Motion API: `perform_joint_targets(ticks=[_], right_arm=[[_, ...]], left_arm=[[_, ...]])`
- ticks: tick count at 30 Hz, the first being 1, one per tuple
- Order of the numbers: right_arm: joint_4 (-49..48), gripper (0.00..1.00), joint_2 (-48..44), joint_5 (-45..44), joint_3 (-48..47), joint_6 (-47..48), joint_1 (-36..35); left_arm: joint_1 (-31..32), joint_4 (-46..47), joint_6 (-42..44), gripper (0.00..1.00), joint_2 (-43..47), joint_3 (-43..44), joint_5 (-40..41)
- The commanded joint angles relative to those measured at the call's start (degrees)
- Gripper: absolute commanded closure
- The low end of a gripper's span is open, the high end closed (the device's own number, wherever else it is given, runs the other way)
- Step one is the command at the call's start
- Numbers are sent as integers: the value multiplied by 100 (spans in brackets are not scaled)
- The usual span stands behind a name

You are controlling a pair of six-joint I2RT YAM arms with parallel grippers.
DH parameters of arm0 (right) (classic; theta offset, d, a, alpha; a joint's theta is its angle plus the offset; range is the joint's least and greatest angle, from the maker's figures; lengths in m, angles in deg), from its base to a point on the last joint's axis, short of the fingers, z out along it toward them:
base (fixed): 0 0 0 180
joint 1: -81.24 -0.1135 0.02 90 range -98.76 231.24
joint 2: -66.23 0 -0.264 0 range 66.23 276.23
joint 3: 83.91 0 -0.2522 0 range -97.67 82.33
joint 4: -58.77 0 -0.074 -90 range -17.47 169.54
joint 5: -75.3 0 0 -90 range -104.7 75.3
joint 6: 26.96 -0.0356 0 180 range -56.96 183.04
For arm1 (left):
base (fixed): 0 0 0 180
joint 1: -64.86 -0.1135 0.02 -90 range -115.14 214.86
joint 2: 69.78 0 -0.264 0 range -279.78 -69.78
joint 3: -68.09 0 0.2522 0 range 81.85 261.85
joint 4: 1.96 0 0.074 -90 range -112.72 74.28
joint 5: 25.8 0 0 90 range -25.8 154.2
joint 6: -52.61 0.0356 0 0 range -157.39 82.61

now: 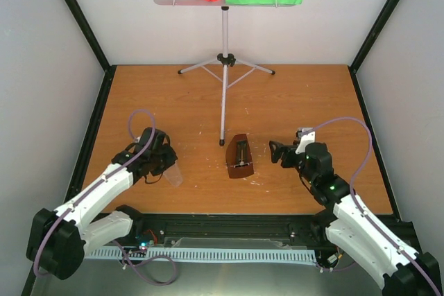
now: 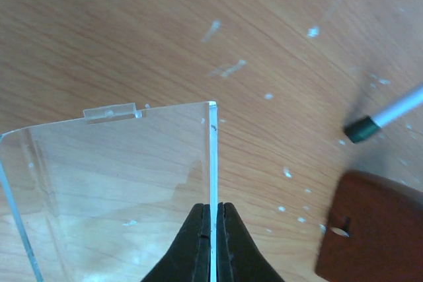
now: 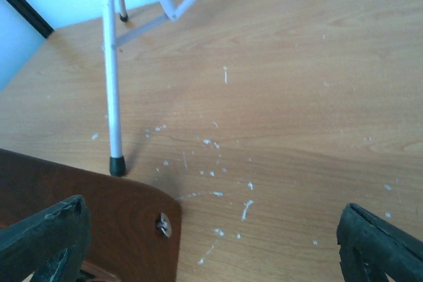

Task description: Pack up the instrument practice props

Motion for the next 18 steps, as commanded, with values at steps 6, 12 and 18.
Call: perform_joint_targets(ticks=[6,12,18], right_arm=[[-319,0,-850,775,-605,861,37],[-786,0,-685,1924,-1214,1479,6],[-968,0,-193,2113,-1793,2129,-749]], left_arm=[[-37,352,466,100,-483,974,-2127],[-37,360,547,100,-694,1298,-3028],[-52,426,477,100,-774,1424,-3782]])
